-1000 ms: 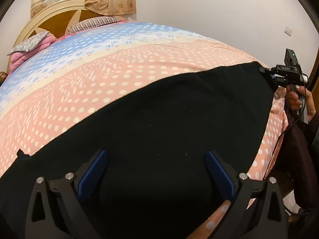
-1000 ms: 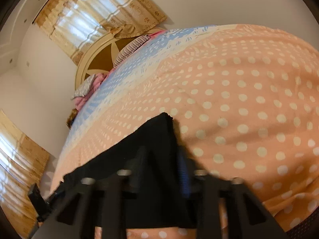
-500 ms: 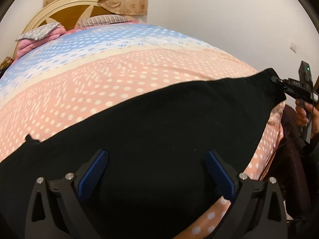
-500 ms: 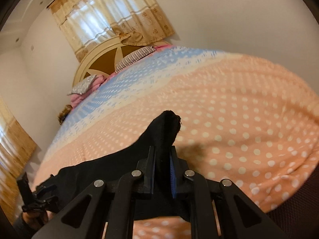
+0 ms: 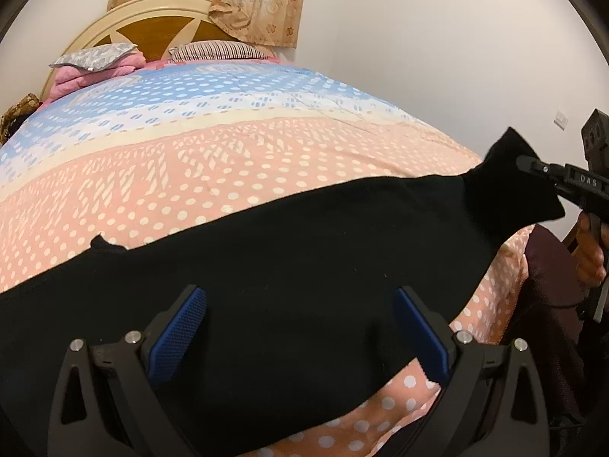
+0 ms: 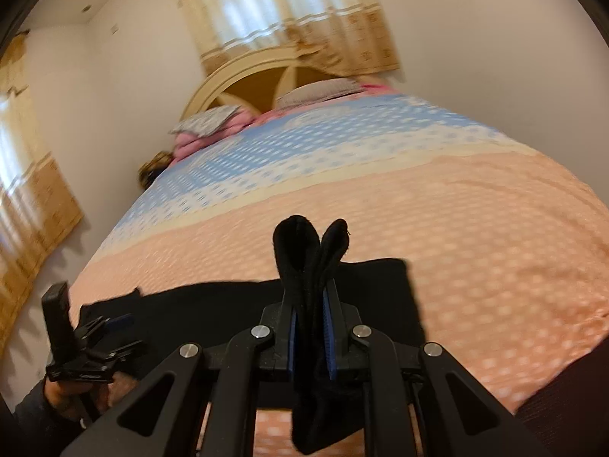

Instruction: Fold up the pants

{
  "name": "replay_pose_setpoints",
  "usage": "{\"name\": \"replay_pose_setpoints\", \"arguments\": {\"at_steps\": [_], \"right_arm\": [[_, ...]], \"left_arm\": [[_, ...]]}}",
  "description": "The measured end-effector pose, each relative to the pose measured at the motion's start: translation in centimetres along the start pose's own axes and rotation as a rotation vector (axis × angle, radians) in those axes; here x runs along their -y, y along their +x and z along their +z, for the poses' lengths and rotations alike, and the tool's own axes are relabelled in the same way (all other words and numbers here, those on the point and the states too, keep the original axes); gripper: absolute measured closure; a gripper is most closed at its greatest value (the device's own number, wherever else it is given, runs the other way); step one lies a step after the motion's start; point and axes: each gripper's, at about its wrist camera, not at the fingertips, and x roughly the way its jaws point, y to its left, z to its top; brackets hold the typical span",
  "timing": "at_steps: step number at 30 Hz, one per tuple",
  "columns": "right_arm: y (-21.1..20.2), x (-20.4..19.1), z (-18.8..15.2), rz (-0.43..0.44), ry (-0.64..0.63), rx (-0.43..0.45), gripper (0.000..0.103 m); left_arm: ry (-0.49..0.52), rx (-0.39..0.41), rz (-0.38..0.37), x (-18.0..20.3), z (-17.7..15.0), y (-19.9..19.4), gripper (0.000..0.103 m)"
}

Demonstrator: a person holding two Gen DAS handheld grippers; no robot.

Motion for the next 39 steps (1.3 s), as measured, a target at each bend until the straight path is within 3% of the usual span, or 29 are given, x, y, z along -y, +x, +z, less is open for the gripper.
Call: {"name": "replay_pose_setpoints", "arguments": {"at_steps": [10, 21, 23, 25, 26, 27, 29, 32, 35, 39], "right_arm": [[4.9, -7.7, -1.7, 0.060, -0.024, -0.049, 0.091], [10.7, -12.3, -4.3, 0.110, -0.058, -0.121, 0.090], [11.6, -11.8, -4.7, 0.132, -0.054, -0.153, 0.088], [11.7, -11.3, -4.6, 0.163, -0.044, -0.173, 0.074], [11.4, -11.0, -4.4, 0.172, -0.044, -0.177, 0.054], [10.7, -10.6, -4.1, 0.189, -0.040, -0.171, 0.041], [8.8, -9.7, -3.6, 0.217, -0.047, -0.137, 0.040], [6.8, -7.9, -3.2, 0.192, -0.055, -0.113, 0.040], [5.5, -4.2, -3.6, 0.136, 0.023, -0.074, 0.040], [5.6, 0.9, -4.3, 0.051, 0.199, -0.062, 0.040]], "left_arm": [[-0.041, 0.026, -0.020, -1.8, -0.7, -0.6, 0.002], [-0.088, 0.031, -0.032, -3.4, -1.7, -1.0, 0.002], [-0.091, 0.030, -0.043, -3.4, -1.6, -1.0, 0.002], [-0.088, 0.028, -0.060, -3.2, -1.5, -0.9, 0.002], [-0.085, 0.026, -0.072, -3.0, -1.5, -0.9, 0.002], [-0.081, 0.019, -0.093, -2.7, -1.3, -0.7, 0.002], [-0.070, 0.009, -0.129, -2.1, -0.9, -0.3, 0.002], [-0.052, -0.008, -0.212, -0.7, 0.0, 0.7, 0.003], [-0.033, -0.044, -0.276, 0.9, 0.7, 2.2, 0.006], [-0.015, -0.105, -0.327, 2.8, 1.9, 4.2, 0.027]]}}
